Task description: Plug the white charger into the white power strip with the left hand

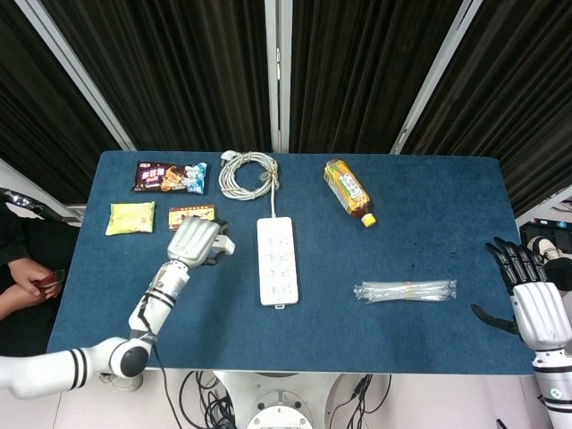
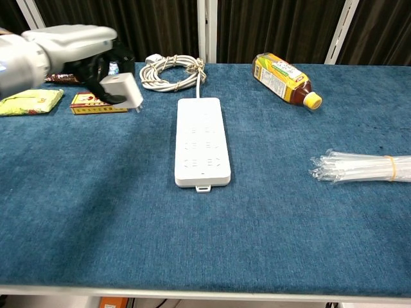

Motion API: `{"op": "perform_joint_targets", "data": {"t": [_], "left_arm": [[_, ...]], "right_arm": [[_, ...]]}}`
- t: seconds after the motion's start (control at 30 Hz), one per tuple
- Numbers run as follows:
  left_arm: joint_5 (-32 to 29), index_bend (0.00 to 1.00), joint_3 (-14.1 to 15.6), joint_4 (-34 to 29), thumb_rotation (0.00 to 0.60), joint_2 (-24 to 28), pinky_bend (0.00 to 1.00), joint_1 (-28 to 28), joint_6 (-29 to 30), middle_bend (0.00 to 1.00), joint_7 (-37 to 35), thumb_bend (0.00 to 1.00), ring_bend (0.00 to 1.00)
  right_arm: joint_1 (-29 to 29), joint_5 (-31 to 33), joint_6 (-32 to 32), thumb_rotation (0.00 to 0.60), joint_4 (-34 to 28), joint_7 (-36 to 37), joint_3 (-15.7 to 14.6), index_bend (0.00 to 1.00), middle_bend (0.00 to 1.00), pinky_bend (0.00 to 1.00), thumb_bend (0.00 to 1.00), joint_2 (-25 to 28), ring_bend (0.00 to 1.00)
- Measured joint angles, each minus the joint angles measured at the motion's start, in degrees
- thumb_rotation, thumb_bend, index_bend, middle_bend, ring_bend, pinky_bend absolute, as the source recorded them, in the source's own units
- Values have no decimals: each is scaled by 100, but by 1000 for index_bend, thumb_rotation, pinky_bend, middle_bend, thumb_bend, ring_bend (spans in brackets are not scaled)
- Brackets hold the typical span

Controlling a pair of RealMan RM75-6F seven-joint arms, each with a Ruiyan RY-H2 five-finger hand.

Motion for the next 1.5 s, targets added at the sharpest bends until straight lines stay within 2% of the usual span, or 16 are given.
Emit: {"op": "perform_joint_targets", "data": {"t": [0.27,0.47,0.77,1.0,1.5], "left_arm": [[-1891,621,-462,150,600,-697,557,-1143,362,742,1552,406,641],[-2657,621,-643,506,600,-1303,570,-1872,769,762,2251,404,658],[-3065,624,-690,1155,600,-1940,580,-2336,1296,785,2676,402,682],[-3328,626,-758,1343,600,-2092,585,-2355,1493,790,2751,400,694],[-3402,630,-871,1733,600,-2445,600,-2479,1554,822,2832,398,726]], "right_arm": [[-12,15,4,600,11,45,0,0,40,0,66,37,0],[-31,41,4,600,53,116,-6,0,40,0,66,56,0],[-73,78,24,600,165,314,-16,0,40,0,66,108,0],[-61,69,0,600,236,411,-17,0,40,0,66,114,0],[-76,86,-3,600,276,454,-22,0,40,0,66,112,0]]}}
